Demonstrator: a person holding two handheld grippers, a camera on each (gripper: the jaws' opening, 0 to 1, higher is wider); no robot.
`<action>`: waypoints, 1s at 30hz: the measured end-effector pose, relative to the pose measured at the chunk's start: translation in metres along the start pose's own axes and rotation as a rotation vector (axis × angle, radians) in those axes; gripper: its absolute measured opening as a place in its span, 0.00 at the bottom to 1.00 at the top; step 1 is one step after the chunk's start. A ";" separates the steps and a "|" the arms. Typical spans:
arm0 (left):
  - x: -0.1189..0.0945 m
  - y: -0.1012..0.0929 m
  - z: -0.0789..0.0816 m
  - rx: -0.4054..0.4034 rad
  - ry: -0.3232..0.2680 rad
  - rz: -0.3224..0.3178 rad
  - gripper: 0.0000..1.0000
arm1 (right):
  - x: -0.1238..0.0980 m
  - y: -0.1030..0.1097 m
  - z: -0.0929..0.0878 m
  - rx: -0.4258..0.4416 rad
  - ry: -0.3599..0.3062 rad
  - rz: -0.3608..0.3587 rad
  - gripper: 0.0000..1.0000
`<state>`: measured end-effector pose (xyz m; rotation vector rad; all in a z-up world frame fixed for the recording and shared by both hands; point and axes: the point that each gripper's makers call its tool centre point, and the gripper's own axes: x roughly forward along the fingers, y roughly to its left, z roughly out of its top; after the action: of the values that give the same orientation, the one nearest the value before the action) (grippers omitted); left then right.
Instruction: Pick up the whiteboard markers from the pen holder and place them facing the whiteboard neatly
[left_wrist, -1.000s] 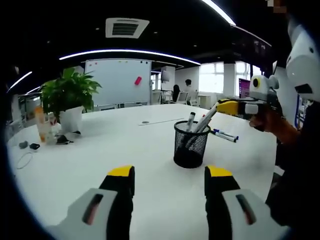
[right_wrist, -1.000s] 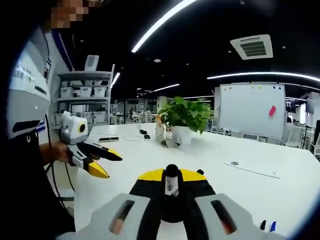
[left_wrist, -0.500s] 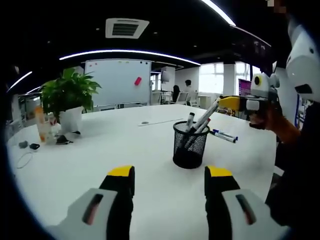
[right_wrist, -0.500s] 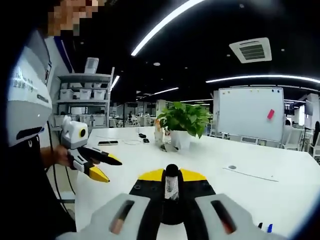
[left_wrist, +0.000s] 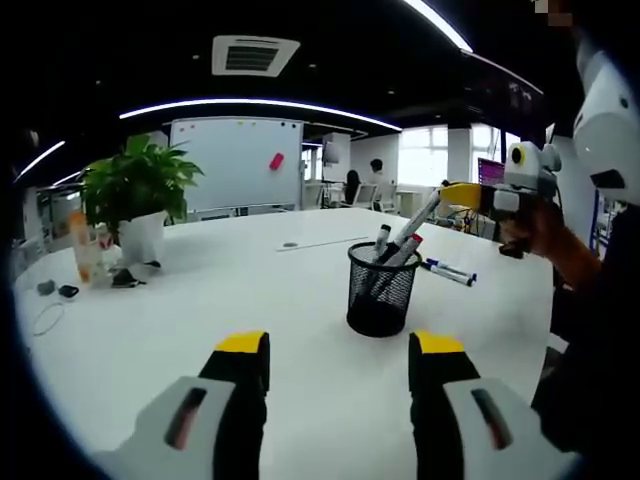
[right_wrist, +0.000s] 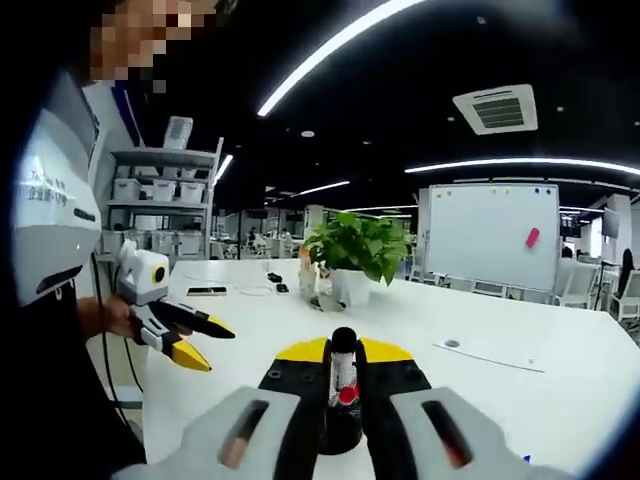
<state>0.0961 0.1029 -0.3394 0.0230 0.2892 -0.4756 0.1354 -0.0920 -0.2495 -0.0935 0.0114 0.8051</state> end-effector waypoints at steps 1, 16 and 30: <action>0.000 0.000 0.000 0.000 0.001 0.000 0.57 | -0.001 -0.001 0.001 -0.003 -0.003 -0.006 0.13; 0.001 -0.002 -0.001 0.001 0.004 -0.003 0.57 | -0.006 -0.008 0.002 -0.003 -0.004 -0.032 0.13; 0.002 -0.002 -0.001 0.003 0.006 -0.005 0.57 | -0.015 -0.020 0.015 -0.018 -0.039 -0.078 0.13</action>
<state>0.0963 0.1004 -0.3409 0.0271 0.2946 -0.4807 0.1389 -0.1153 -0.2322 -0.0944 -0.0359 0.7286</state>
